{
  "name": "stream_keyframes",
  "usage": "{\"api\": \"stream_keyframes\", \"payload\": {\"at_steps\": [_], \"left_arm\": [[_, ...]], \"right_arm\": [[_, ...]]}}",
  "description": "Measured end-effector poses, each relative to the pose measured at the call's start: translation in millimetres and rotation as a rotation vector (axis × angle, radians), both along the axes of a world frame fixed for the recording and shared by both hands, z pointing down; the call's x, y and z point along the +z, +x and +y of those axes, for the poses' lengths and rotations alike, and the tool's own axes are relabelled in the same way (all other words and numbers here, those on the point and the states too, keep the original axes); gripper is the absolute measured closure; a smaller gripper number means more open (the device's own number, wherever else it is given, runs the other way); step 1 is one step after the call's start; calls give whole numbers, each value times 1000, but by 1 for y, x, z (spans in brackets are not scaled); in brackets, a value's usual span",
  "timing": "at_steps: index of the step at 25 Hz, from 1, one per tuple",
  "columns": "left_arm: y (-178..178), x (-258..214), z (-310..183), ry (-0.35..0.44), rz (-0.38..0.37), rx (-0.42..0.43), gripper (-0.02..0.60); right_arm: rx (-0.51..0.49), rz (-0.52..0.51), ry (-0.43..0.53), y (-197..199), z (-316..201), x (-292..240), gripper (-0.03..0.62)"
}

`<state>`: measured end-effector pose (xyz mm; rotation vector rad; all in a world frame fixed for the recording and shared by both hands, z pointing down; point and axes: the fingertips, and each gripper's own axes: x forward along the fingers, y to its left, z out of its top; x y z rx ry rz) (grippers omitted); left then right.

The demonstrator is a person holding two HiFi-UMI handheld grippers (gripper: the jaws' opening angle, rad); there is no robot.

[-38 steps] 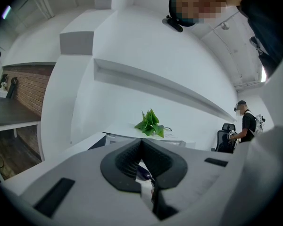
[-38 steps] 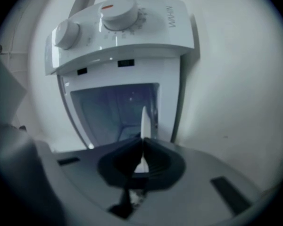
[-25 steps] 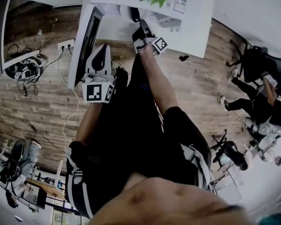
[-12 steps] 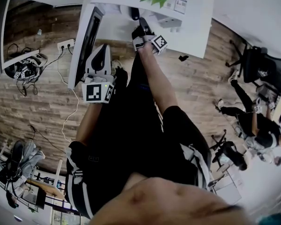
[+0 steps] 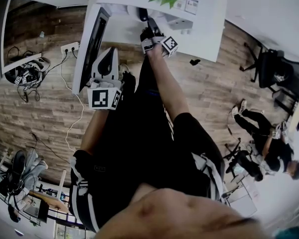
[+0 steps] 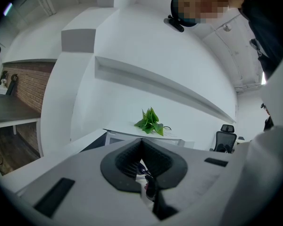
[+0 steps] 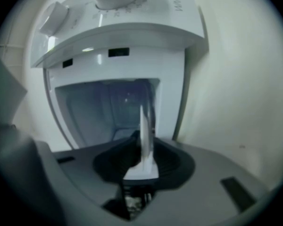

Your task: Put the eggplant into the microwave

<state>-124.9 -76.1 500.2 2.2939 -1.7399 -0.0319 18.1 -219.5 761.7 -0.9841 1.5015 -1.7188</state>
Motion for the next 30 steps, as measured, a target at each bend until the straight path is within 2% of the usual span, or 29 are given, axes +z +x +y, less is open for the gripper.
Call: {"api": "stream_keyframes", "payload": {"at_steps": [6,9,12,15,18,20,25,30], "left_arm": [[-1,1,2,-2,3,-2,549],[0,1,2,1,5,-2,549],[0,0,2,4,2,0,549],[1,1,2,5,2,4,549],[2,2,3,2,3,8,549],[3,3,4,0,3,10,549],[4,5,4,-6,2,12,549],[2,7,2,-11,3,6,549]], "right_arm": [[-9,43,31,3,5,-11,459],[-17,175,51,12,14,-18,459],[-59,375,127,15,21,-34,487],[-122,689,240,19,24,-47,541],[-231,1010,315,12,26,-53,556],[-300,1137,343,4,28,-53,559],[-403,1215,355,-18,30,-44,559],[-451,1250,347,-30,27,-30,559]]}}
